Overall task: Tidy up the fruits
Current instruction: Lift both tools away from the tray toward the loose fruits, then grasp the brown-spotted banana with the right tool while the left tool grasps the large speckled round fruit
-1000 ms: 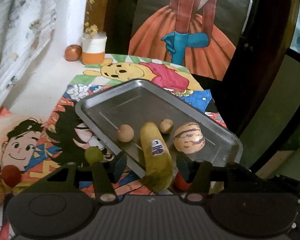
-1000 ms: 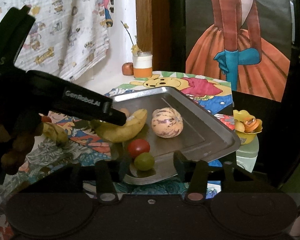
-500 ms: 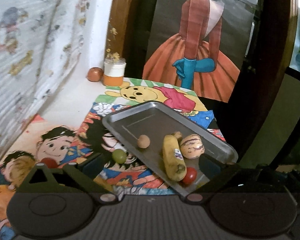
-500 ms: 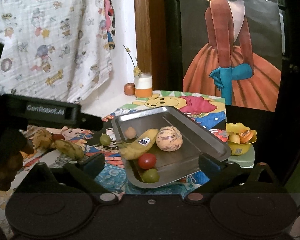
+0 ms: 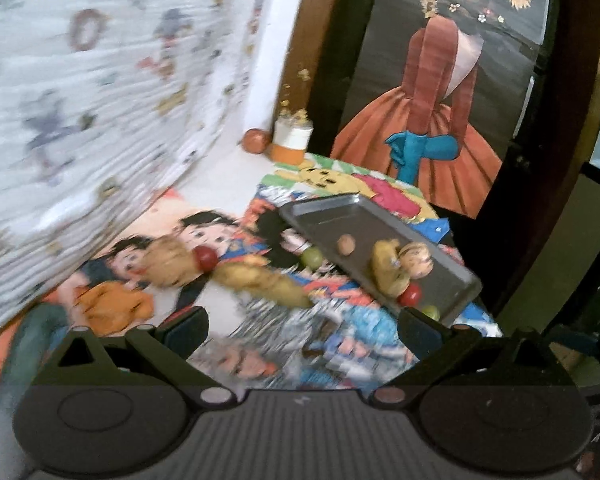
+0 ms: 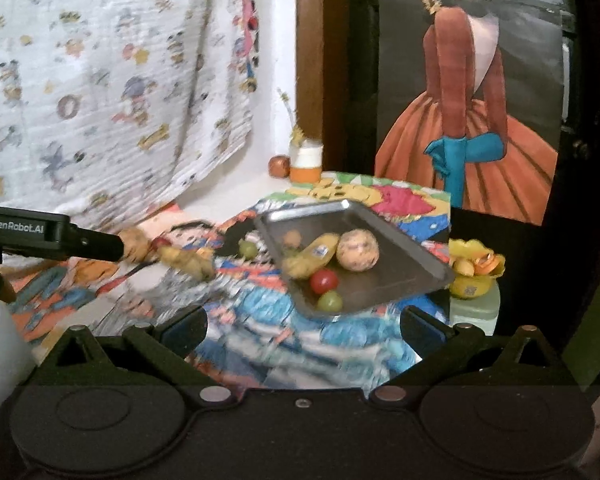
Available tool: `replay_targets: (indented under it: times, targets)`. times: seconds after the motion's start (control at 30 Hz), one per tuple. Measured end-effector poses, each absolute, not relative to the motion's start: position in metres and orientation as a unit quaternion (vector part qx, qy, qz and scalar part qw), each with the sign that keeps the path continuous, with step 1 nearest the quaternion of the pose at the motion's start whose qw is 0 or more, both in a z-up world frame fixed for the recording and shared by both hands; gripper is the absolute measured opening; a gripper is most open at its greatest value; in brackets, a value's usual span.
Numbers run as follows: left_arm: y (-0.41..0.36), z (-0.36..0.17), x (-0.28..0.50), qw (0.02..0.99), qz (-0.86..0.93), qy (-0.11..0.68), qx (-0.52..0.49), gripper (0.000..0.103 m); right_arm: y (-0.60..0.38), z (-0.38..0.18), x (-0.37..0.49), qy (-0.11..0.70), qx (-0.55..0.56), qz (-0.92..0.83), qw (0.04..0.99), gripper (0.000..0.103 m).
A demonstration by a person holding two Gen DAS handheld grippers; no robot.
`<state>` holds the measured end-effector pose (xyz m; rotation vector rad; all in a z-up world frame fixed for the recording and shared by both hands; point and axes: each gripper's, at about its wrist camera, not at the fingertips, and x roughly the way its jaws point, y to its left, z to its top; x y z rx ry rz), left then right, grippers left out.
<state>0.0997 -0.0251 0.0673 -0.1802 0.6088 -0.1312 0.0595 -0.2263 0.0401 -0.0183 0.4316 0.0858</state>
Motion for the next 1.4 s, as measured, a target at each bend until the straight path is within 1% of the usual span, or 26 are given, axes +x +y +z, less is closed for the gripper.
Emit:
replay_targets:
  times: [0.23,0.47,0.7,0.83,0.93,1.1,1.3,1.4]
  targets:
    - [0.01,0.068,0.057,0.949,-0.043,0.303,-0.077,0.103,-0.218,0.06,0.043,0.264,0.032,0.103,0.958,0.102]
    - [0.042,0.073,0.036,0.953,-0.017,0.295,-0.06,0.103,-0.2,0.105,0.052,0.266,0.011,0.158,0.951,0.102]
    - [0.064,0.089,0.036,0.96,0.011,0.276,-0.045,0.103,-0.189,0.17,0.095,0.249,0.017,0.215,0.944,0.102]
    - [0.065,0.094,0.045,0.963,0.015,0.266,-0.029,0.103,-0.183,0.193,0.137,0.247,-0.026,0.245,0.937,0.102]
    - [0.064,0.094,0.055,0.964,0.013,0.266,-0.015,0.103,-0.176,0.194,0.166,0.245,-0.074,0.258,0.932,0.102]
    - [0.061,0.087,0.079,0.963,0.011,0.27,0.009,0.103,-0.163,0.181,0.211,0.27,-0.123,0.301,0.906,0.102]
    - [0.053,0.07,0.113,0.96,-0.006,0.277,0.051,0.103,-0.148,0.143,0.248,0.261,-0.249,0.347,0.865,0.102]
    - [0.049,0.059,0.132,0.956,-0.018,0.28,0.081,0.103,-0.149,0.118,0.267,0.281,-0.268,0.368,0.845,0.102]
